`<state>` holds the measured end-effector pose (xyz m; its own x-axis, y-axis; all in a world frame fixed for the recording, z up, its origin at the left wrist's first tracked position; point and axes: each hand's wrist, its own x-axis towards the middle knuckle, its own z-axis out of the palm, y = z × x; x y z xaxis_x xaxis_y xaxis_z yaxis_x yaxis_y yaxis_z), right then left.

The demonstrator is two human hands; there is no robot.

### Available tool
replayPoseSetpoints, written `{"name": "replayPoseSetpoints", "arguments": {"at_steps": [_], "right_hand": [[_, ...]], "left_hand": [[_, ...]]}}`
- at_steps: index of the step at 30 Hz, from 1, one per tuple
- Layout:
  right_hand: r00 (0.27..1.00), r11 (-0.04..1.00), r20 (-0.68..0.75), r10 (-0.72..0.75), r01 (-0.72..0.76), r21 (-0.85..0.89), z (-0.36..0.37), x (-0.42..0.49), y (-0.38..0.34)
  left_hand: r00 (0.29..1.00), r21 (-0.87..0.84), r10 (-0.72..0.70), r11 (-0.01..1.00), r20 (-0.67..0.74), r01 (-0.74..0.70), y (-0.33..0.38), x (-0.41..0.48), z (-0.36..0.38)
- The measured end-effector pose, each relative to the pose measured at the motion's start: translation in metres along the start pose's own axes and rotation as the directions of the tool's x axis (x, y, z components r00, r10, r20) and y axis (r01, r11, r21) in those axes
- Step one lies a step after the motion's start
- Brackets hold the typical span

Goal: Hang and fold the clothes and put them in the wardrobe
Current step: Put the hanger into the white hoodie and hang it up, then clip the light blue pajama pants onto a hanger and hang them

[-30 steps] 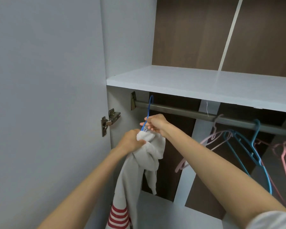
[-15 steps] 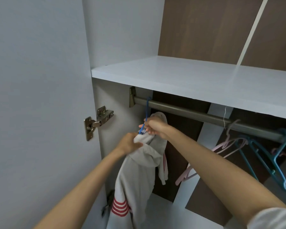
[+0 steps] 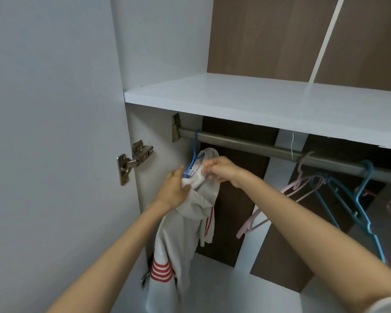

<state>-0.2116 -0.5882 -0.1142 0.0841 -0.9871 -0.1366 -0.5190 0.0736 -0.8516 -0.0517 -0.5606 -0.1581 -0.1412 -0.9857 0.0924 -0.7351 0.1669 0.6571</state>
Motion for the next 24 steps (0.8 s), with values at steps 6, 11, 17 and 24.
{"name": "replayPoseSetpoints", "arguments": {"at_steps": [6, 11, 17, 24], "right_hand": [[0.974, 0.997, -0.213, -0.072, 0.078, 0.019, -0.021, -0.047, 0.013], [0.894, 0.993, -0.442, -0.075, 0.11, 0.054, -0.039, -0.097, 0.037], [0.805, 0.992, -0.593, 0.036, 0.042, 0.117, -0.058, -0.146, 0.075], [0.78, 0.988, -0.615, 0.11, -0.02, 0.151, -0.074, -0.167, 0.099]], "left_hand": [[0.985, -0.042, 0.149, 0.987, -0.09, -0.153, 0.024, -0.026, -0.013], [0.981, -0.036, 0.186, 0.982, -0.06, -0.188, 0.039, -0.04, 0.003], [0.968, -0.073, 0.23, 0.972, 0.101, -0.223, 0.066, -0.053, 0.049], [0.929, -0.199, 0.172, 0.974, 0.328, -0.11, 0.105, -0.049, 0.101]]}}
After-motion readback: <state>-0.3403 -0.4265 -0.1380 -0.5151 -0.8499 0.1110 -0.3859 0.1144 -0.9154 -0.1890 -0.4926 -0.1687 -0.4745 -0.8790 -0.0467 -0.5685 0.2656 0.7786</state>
